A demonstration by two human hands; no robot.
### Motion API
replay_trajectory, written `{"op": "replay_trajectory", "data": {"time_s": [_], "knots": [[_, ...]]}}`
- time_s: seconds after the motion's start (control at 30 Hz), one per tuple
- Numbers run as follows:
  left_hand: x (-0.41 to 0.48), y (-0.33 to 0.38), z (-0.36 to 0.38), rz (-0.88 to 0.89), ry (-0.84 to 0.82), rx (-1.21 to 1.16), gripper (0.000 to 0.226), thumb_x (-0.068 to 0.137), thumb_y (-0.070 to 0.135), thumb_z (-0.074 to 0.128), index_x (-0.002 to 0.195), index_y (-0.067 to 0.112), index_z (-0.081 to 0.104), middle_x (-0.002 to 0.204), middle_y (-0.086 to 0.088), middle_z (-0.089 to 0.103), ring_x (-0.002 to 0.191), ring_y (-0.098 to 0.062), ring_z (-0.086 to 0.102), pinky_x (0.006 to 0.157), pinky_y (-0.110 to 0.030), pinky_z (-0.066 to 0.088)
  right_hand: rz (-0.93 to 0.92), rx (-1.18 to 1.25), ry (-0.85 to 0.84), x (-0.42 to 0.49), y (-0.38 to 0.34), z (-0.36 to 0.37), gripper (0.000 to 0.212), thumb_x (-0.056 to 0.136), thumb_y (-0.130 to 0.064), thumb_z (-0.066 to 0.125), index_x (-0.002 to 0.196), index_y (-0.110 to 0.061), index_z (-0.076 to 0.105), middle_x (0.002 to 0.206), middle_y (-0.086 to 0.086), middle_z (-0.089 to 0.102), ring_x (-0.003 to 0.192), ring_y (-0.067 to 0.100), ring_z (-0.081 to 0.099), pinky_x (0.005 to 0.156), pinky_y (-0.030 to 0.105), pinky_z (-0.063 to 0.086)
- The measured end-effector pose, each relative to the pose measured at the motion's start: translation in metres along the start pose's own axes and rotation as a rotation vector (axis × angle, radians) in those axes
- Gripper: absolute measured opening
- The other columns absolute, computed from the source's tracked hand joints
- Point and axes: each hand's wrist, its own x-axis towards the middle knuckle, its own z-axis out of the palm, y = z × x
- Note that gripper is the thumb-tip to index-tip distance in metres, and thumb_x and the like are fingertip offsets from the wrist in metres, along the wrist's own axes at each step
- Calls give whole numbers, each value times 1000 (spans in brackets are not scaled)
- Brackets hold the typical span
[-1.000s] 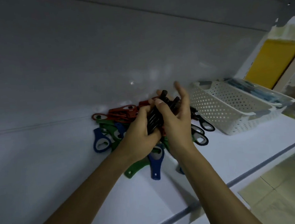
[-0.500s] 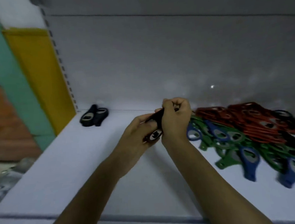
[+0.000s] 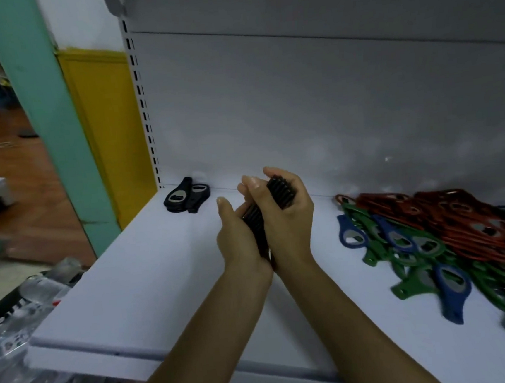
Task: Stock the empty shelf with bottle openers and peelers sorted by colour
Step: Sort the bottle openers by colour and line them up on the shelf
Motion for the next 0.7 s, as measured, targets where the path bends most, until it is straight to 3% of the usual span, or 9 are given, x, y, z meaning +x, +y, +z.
{"op": "replay_trajectory", "data": {"time_s": [0.17, 0.3, 0.37, 0.47, 0.6, 0.7], "knots": [[-4, -12, 2, 119, 2, 197, 55, 99, 49, 32, 104, 9, 68, 95, -9, 73, 86, -17, 71, 75, -28, 57, -46, -56, 62, 8, -5, -6, 16, 82, -21, 73, 77, -13, 59, 65, 1, 67, 64, 17, 67, 66, 30, 57], [-5, -21, -6, 300, -171, 521, 49, 95, 55, 29, 102, 22, 65, 94, 1, 72, 86, -9, 69, 72, -24, 55, -79, -74, 164, 17, -6, -11, 20, 85, -17, 69, 75, -6, 55, 57, 4, 58, 53, 18, 57, 58, 33, 53], [-5, -23, -13, 383, -255, 693, 60, 83, 66, 31, 107, 19, 59, 90, 6, 67, 81, -3, 67, 67, -18, 53, -97, -89, 167, 18, -5, -14, 23, 86, -17, 69, 76, -1, 55, 58, 7, 58, 52, 19, 56, 57, 34, 53], [0, -19, -23, 378, -366, 780, 64, 77, 66, 31, 108, 15, 56, 81, 9, 63, 72, 1, 65, 60, -14, 52, -96, -91, 128, 17, -3, -16, 23, 86, -17, 69, 80, 1, 56, 57, 5, 61, 53, 15, 60, 56, 28, 53], [3, -15, -32, 429, -471, 957, 51, 82, 63, 26, 113, 28, 49, 88, 7, 63, 69, -5, 63, 53, -16, 48, 129, 92, 172, 21, -4, -12, 17, 85, -18, 70, 78, -9, 57, 54, -2, 61, 55, 11, 61, 58, 21, 53], [8, -10, -40, 584, -545, 1058, 43, 89, 58, 34, 129, 43, 32, 117, 17, 55, 90, 0, 61, 65, -19, 52, 436, 349, 265, 28, -5, -11, 19, 82, -20, 74, 78, -10, 58, 59, 1, 58, 56, 13, 58, 61, 26, 57]]}}
